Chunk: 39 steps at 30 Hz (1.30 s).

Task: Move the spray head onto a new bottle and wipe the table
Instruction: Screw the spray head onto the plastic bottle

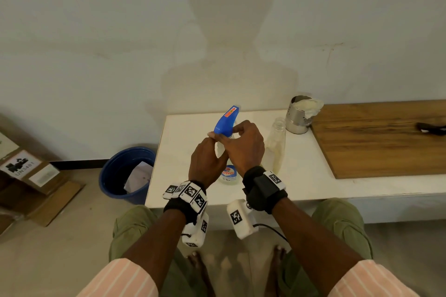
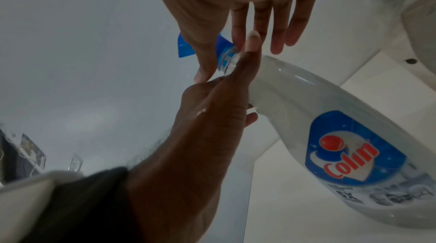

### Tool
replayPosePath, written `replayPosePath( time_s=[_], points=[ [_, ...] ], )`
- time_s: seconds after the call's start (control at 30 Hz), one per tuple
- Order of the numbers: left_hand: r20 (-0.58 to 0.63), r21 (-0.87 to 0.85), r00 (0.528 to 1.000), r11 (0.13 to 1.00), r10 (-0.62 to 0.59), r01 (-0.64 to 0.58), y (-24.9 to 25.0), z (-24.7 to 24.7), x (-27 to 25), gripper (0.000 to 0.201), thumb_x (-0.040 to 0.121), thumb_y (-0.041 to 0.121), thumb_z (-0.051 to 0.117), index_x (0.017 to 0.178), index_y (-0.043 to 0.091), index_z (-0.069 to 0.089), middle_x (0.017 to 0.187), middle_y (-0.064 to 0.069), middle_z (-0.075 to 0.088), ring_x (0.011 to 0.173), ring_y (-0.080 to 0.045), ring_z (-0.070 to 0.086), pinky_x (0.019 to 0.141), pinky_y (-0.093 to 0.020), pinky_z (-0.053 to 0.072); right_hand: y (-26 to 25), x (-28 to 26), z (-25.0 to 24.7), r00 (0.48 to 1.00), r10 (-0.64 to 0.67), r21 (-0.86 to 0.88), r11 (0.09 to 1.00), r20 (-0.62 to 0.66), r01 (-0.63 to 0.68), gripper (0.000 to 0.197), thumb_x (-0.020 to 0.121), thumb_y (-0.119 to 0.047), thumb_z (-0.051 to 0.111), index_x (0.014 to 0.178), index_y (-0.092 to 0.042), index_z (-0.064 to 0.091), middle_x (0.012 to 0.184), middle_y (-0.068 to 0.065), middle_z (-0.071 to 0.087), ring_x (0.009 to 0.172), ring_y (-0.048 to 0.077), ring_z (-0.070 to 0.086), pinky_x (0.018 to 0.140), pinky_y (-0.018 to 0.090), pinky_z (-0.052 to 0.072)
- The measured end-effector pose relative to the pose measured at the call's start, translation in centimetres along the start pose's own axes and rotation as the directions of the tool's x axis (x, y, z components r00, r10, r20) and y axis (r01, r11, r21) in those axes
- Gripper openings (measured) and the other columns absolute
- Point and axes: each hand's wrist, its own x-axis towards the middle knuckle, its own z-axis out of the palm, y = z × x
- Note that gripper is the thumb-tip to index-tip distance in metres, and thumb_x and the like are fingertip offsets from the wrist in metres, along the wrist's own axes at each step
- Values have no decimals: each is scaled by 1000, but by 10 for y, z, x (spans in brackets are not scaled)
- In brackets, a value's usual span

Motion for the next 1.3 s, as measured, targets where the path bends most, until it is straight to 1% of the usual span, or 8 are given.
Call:
replayPosePath(
  time_s=[0.17,0.37,0.5,0.63,0.77,1.0,1.1,1.3],
  points=[
    [-19,-30,1000,999,-23,22,-4,2,6,35,84,23,67,115,11,57,103,-6,70,94,-21,64,80,-30,50,2,-6,-2,999,-33,114,993,27,30,47,75,-43,76,112,-18,62,112,-2,64,98,11,57,88,28,48],
    [-64,4,997,999,-39,39,-3,5,9,33,81,23,69,109,10,58,96,-6,69,85,-21,63,78,-35,53,-2,-2,2,999,4,64,998,-51,0,38,73,-37,79,99,-18,58,97,-8,55,89,10,53,76,23,38],
    [-46,-5,998,999,-38,38,-3,5,12,35,81,20,68,113,13,57,98,-5,69,87,-23,64,81,-39,54,0,-5,0,1000,-16,115,993,-15,18,38,77,-32,76,109,-17,61,109,-3,61,93,7,52,82,22,39],
    [9,-117,1000,993,-26,27,1,9,7,33,85,16,67,115,9,58,101,-9,71,91,-21,65,81,-27,48,-2,-5,-3,998,-15,136,990,-61,23,33,76,-27,77,104,-16,64,109,-1,62,92,8,52,82,22,40],
    [-17,-176,1000,984,-21,18,5,9,6,31,86,9,64,116,6,57,95,-9,71,79,-18,63,74,-17,48,-5,-5,5,992,1,109,994,-127,13,31,75,-28,77,99,-17,62,102,-5,59,90,9,51,90,36,47],
    [-2,-152,999,988,-40,40,5,4,11,30,85,9,65,114,4,59,98,-11,72,83,-19,63,78,-30,52,1,0,5,1000,-1,133,991,21,-1,41,82,-31,72,116,-13,60,119,1,62,105,15,59,91,27,44],
    [-2,-156,999,987,-47,46,5,4,10,32,86,12,65,117,5,58,99,-11,72,86,-22,66,79,-33,53,1,-1,7,999,-30,65,997,-37,32,39,80,-35,72,113,-15,64,116,0,66,107,17,58,100,41,43],
    [-41,-165,998,986,-37,30,7,8,5,34,88,8,59,122,8,55,80,-10,70,69,-29,65,66,-43,56,-6,-9,11,986,-33,-82,996,-161,20,36,82,-40,69,110,-18,65,116,-4,66,110,18,53,95,37,36]
  ],
)
